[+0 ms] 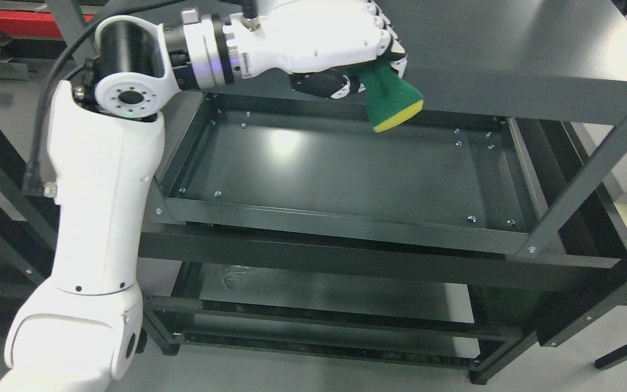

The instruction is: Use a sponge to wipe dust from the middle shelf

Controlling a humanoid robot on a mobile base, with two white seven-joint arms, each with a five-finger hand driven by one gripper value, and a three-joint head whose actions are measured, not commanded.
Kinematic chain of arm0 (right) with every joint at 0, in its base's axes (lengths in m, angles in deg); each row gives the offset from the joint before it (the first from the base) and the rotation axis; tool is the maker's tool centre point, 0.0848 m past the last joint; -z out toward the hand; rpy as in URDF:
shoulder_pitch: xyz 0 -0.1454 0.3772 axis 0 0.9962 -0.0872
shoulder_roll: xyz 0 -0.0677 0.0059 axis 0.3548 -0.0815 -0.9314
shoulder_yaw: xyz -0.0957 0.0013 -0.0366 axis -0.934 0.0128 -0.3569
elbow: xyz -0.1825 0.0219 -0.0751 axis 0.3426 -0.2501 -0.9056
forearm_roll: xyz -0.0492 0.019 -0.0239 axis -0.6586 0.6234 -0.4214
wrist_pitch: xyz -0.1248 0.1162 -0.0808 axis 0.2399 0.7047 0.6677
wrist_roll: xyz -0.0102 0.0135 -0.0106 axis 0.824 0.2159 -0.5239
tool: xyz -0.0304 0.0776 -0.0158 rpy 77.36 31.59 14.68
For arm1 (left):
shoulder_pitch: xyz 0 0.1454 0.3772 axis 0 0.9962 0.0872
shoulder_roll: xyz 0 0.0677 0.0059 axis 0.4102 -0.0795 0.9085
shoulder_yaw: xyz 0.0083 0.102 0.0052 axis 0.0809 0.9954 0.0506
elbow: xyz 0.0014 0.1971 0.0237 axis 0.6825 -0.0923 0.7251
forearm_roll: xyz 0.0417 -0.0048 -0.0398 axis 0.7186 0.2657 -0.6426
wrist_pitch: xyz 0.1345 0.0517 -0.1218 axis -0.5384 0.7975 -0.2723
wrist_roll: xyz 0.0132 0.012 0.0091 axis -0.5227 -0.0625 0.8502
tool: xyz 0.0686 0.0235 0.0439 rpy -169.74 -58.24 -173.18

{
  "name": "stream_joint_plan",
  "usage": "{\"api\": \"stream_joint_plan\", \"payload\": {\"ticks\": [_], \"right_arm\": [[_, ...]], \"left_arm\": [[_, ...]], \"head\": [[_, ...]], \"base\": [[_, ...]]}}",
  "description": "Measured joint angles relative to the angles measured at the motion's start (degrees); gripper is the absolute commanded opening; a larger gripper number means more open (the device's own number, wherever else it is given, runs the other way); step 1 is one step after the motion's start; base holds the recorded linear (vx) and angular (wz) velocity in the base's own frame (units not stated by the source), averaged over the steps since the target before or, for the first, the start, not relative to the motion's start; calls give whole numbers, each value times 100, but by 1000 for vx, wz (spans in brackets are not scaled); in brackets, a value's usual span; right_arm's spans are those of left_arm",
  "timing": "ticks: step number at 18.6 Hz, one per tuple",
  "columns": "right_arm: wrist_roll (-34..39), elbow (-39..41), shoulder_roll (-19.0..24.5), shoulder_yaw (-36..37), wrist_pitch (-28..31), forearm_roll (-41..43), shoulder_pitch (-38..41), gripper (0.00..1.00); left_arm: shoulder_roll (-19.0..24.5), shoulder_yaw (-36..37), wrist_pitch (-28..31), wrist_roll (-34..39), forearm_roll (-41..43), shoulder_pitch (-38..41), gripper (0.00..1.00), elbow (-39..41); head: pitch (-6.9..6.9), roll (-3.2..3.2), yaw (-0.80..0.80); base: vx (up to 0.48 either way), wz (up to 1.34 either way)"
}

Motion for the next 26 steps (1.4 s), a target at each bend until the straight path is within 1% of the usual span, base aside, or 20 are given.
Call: {"api": "stream_joint_plan", "payload": {"ticks": [2,6,9,13,16,19,20,22,23,26], "right_arm": [[0,0,0,0,0,0,0,100],[0,0,0,0,0,0,1,100],[0,0,0,0,0,0,3,100],[0,0,0,0,0,0,-2,100],[0,0,0,0,0,0,-1,100],[0,0,0,0,0,0,0,100],[0,0,0,0,0,0,-1,100],[0,0,0,0,0,0,-1,100],[0,0,0,0,0,0,-1,100],[0,0,0,0,0,0,-1,100]], "left_arm": [[266,-223,0,-203,-376,100,0,56],[560,-602,0,-612,-820,180,0,140],[523,-885,0,-754,-898,163,0,181],[220,-1275,0,-610,-823,-16,0,200],[55,-1419,0,167,-761,-101,1,175],[-76,-1371,0,1432,-858,-155,1,155],[-112,-1280,0,1862,-1031,-161,1,151],[-178,-993,-3,2474,-1553,-149,1,150],[-207,-793,57,2684,-1885,-112,1,148],[-272,-116,143,2993,-2660,111,1,147]], "head": [[0,0,0],[-1,0,0],[-1,0,0],[-1,0,0],[-1,0,0],[-1,0,0],[-1,0,0],[-1,0,0],[-1,0,0],[-1,0,0]], "base": [[18,-167],[14,-209],[6,-187],[2,50],[-8,86],[-9,40],[0,0],[0,0],[0,0],[0,0]]}}
